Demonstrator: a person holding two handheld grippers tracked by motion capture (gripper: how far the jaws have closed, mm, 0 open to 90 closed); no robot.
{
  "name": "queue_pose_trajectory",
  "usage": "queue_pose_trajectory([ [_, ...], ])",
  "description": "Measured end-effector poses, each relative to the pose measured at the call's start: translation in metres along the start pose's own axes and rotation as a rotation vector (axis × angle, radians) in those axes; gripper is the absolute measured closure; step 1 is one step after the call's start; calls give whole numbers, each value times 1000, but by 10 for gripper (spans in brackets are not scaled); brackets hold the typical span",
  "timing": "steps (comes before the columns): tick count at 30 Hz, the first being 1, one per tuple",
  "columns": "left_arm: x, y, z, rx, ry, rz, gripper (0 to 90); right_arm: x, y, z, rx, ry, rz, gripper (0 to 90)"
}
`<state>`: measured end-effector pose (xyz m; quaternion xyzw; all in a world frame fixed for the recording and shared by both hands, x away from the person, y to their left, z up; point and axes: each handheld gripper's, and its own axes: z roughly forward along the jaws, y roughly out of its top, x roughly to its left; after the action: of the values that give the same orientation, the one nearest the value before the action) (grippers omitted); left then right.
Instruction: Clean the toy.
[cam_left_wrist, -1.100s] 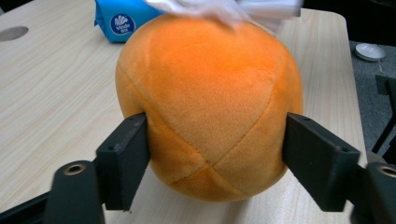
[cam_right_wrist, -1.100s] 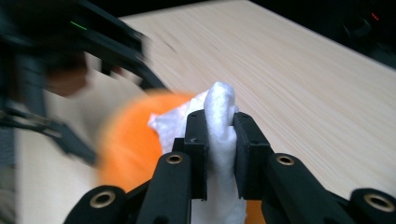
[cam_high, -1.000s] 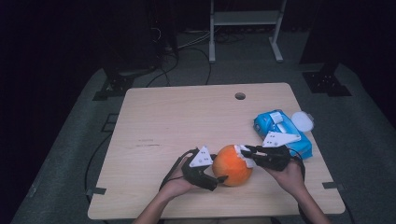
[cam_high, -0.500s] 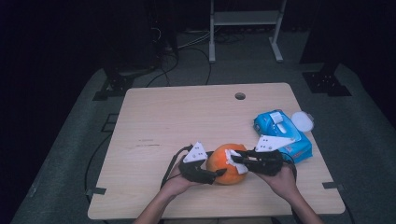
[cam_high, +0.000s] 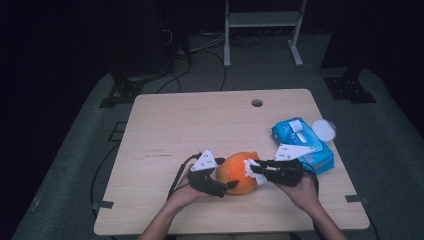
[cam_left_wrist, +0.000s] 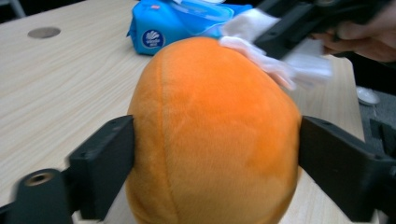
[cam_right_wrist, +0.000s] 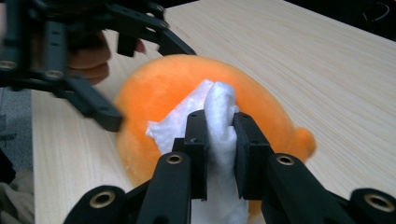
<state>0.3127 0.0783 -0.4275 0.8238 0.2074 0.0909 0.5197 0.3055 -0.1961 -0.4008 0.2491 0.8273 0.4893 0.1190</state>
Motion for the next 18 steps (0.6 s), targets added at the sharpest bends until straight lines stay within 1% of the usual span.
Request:
queue_pose_trajectory([
  [1,-1,-1,0,-1,10,17,181,3,2,1,-1,2,-8,765],
  [3,-7,0,0,0,28,75,236,11,7,3,-7,14,-32,765],
  [4,-10,1,0,7,32,104,243,16,10,4,-17,28,-42,765],
  [5,-16,3,2,15,39,150,247,19,12,5,-25,36,-55,765],
  [6,-23,4,3,27,44,210,251,25,15,6,-30,44,-73,765],
  [7,-27,5,4,34,44,243,255,31,19,7,-37,51,-93,765],
  [8,-32,6,5,46,44,280,259,34,21,8,-38,52,-101,766],
  [9,-35,7,6,57,47,308,260,37,23,8,-36,41,-121,766],
  [10,-36,7,5,60,48,316,261,38,24,8,-32,27,-133,766],
  [11,-36,6,5,59,46,309,261,35,24,6,-28,25,-127,766],
  [12,-34,5,5,54,36,293,261,31,23,5,-29,23,-117,766],
  [13,-33,5,5,48,31,280,260,25,20,3,-29,8,-106,766],
  [14,-30,4,4,39,20,258,257,22,17,2,-25,-1,-99,766],
  [16,-26,4,4,14,-3,195,226,13,12,-1,-29,-9,-66,766],
  [17,-26,4,5,2,-12,172,226,11,11,-3,-30,-17,-62,766],
  [18,-26,5,6,3,-12,165,229,10,10,-4,-29,-23,-59,766],
])
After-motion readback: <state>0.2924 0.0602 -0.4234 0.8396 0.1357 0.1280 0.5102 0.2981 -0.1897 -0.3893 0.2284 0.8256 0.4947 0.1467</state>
